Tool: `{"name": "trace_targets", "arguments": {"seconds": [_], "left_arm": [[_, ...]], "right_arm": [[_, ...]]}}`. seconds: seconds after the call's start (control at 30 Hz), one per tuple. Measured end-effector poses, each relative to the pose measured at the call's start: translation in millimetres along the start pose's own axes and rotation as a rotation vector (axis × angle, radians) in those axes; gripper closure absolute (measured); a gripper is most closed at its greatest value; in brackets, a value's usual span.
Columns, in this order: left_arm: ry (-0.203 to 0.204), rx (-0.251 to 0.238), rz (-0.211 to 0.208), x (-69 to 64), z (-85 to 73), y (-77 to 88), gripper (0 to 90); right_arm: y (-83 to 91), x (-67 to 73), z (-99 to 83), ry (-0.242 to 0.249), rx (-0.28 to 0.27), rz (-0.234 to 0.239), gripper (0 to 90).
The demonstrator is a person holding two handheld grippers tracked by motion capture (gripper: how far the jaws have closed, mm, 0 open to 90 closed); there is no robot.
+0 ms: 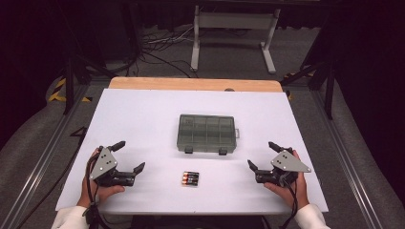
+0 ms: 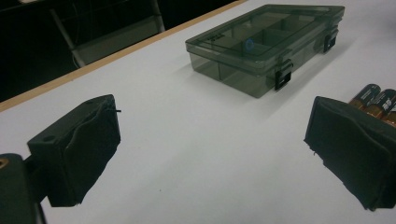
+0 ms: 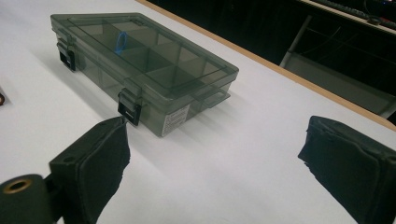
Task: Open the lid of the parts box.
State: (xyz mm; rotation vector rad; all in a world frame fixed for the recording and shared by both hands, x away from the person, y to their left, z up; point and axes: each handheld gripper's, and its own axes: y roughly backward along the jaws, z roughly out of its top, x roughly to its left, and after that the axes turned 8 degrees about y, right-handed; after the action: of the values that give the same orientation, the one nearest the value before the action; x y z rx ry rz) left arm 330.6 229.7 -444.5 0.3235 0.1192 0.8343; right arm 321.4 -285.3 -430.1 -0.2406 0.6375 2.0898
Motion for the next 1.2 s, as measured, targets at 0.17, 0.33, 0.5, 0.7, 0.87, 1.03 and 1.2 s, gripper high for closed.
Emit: {"name": "trace_targets", "arguments": {"seconds": [0.17,0.33,0.5,0.7,0.87,1.03,1.2], "left_arm": [[-0.009,0.004,-0.008,-0.4,0.2,-2.2,4.1],[-0.003,0.019,-0.023,0.4,0.0,-5.7,4.9],[-0.005,0.041,-0.027,0.1,-1.4,-7.2,5.4],[-0.014,0.067,-0.034,-3.0,1.4,-18.8,5.5],[-0.041,0.086,-0.046,-5.1,6.3,-33.3,5.3],[-0.042,0.117,-0.073,-5.4,10.9,-52.9,5.9],[-0.066,0.155,-0.091,-10.0,16.5,-72.2,6.4]], "right_arm": [[-1.1,0.1,0.0,0.001,0.006,0.004,8.0],[-1.7,-0.6,-0.5,-0.001,0.020,0.001,8.2],[-6.2,-3.1,0.8,-0.016,0.024,0.002,8.4],[-13.5,-1.9,0.2,-0.014,0.044,0.026,8.7],[-22.5,-2.2,1.5,-0.024,0.061,0.044,8.7],[-30.7,-2.2,1.8,-0.034,0.086,0.067,9.8],[-37.9,-1.8,4.2,-0.031,0.116,0.113,12.5]]}}
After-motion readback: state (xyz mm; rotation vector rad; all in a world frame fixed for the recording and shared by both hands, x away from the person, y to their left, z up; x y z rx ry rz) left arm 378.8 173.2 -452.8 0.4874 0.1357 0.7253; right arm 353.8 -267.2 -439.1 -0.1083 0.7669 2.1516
